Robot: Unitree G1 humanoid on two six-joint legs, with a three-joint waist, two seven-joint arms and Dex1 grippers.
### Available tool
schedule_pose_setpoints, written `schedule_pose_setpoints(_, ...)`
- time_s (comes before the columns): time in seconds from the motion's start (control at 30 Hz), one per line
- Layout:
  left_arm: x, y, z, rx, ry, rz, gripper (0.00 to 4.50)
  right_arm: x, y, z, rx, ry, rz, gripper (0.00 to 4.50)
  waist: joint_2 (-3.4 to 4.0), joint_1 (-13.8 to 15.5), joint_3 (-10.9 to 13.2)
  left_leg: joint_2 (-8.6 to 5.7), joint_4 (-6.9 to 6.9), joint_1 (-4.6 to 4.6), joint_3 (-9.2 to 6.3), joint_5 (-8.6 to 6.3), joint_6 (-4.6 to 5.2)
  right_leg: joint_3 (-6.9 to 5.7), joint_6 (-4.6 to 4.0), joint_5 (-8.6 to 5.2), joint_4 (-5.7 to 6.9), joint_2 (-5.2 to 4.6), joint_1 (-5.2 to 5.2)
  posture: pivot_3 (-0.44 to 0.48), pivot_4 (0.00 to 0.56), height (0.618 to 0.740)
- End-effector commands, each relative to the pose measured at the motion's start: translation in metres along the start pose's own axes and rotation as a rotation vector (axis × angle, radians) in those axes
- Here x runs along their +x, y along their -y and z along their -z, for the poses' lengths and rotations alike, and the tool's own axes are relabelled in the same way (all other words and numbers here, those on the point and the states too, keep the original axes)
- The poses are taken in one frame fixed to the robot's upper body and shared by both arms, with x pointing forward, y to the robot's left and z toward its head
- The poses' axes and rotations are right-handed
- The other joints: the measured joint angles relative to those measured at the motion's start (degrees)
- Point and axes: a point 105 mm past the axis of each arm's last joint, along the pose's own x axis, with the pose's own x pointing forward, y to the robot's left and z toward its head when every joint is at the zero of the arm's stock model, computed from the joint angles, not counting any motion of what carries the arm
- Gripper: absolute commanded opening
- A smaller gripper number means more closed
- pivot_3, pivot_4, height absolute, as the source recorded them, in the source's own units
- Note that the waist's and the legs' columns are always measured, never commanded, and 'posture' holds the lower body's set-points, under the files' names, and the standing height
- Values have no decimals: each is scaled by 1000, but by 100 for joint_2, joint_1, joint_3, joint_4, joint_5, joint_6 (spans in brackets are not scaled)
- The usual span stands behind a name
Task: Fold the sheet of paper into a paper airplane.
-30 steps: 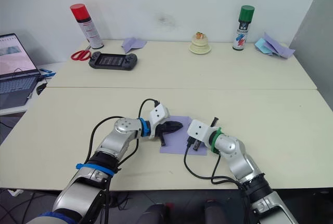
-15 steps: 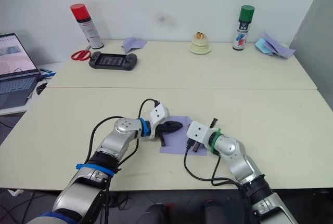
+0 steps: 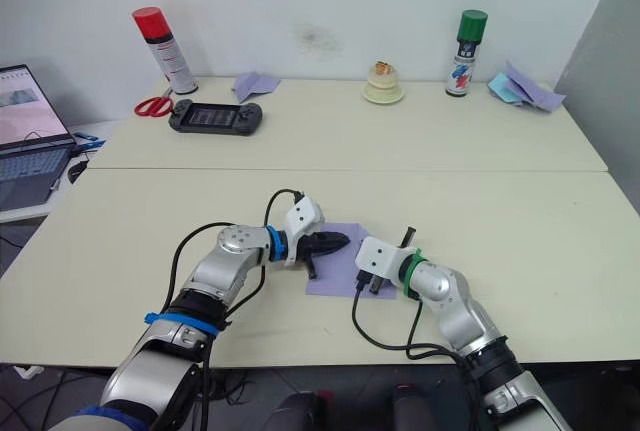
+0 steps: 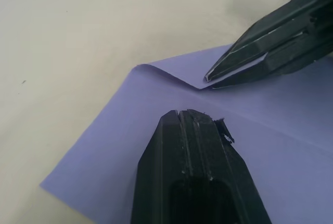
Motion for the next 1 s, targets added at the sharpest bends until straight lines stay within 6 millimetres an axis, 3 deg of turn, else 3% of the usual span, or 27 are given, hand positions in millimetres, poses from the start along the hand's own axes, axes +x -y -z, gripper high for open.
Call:
schedule_pose_setpoints(0.03,-7,-11,-33,67,71,-15,0,5,-33,12,17,-55,-112,28,0,-10,0,0,0,0,0,0,0,0,0,0,0,0,-1,0,150,722)
schedule_pose_setpoints(0.23,-7,-11,-77,172,143,21,0,6,-36,13,24,-68,-119,28,-1,-22,1,1,0,0,1,0,0,0,0,0,0,1,0,0,150,722)
schedule_pose_setpoints(0.33,-2,-6,-87,215,149,50,0,7,-36,13,27,-72,-119,28,-1,-48,1,1,-1,1,3,0,0,1,0,0,0,1,0,0,150,722)
schedule_pose_setpoints(0.47,14,5,-70,258,104,89,0,8,-37,12,30,-73,-119,28,-1,-72,0,2,-4,4,4,0,-1,3,0,0,0,2,1,0,150,722)
schedule_pose_setpoints(0.73,28,-3,-39,212,45,46,0,6,-36,13,32,-77,-117,28,-1,-102,1,2,-6,3,5,0,0,1,1,-1,0,4,-3,0,150,722)
schedule_pose_setpoints(1.0,36,-6,-26,193,16,32,0,7,-36,11,29,-75,-122,28,-3,-102,0,-1,-4,4,9,0,0,-2,1,-1,0,3,-1,0,150,722)
